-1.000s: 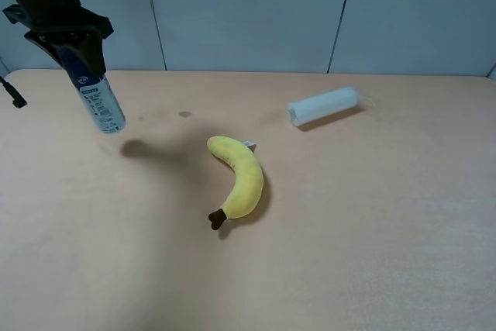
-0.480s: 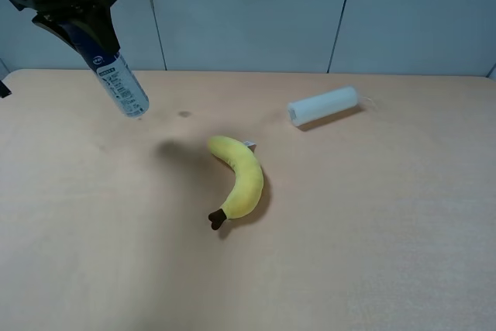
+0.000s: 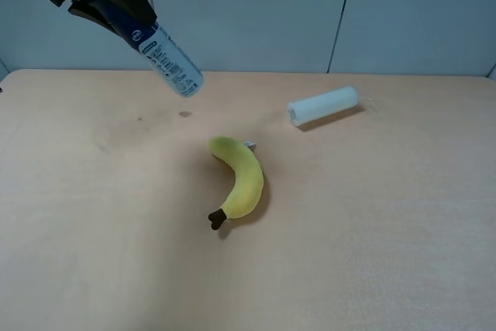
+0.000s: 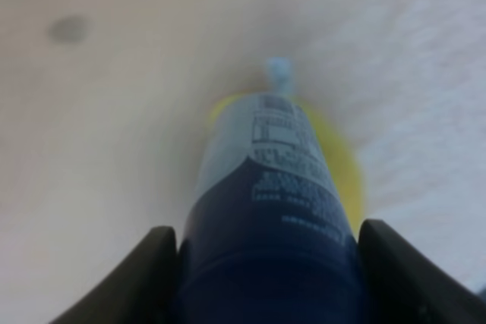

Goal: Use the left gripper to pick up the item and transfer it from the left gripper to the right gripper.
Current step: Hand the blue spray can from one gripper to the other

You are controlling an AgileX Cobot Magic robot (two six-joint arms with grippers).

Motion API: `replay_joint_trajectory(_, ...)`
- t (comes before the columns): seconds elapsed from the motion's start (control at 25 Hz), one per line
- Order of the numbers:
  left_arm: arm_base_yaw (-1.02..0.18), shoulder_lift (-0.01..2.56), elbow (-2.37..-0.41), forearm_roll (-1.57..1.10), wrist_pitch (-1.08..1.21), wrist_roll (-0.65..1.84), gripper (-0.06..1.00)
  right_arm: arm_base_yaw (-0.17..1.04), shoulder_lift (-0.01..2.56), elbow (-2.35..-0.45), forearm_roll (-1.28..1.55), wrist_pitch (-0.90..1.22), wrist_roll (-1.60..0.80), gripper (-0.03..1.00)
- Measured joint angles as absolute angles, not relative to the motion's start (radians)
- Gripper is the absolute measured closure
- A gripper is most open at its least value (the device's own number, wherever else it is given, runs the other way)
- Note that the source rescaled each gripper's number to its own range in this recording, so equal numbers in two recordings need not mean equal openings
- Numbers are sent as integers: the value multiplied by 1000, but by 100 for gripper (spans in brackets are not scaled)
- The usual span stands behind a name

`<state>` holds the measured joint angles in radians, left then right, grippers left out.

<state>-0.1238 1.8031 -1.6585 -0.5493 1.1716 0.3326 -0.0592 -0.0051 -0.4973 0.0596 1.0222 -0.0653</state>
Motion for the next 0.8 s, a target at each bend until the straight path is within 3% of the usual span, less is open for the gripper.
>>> replay_joint_trajectory(0.28,-143,1803,-1658,-703,1172,390,93,-59,-5,-497,60,1022,-65,-3)
replay_joint_trajectory(0.8,-339,1892,-1654,-958,1095,491,93,-59,-5,-497,60,1022,-65,-3)
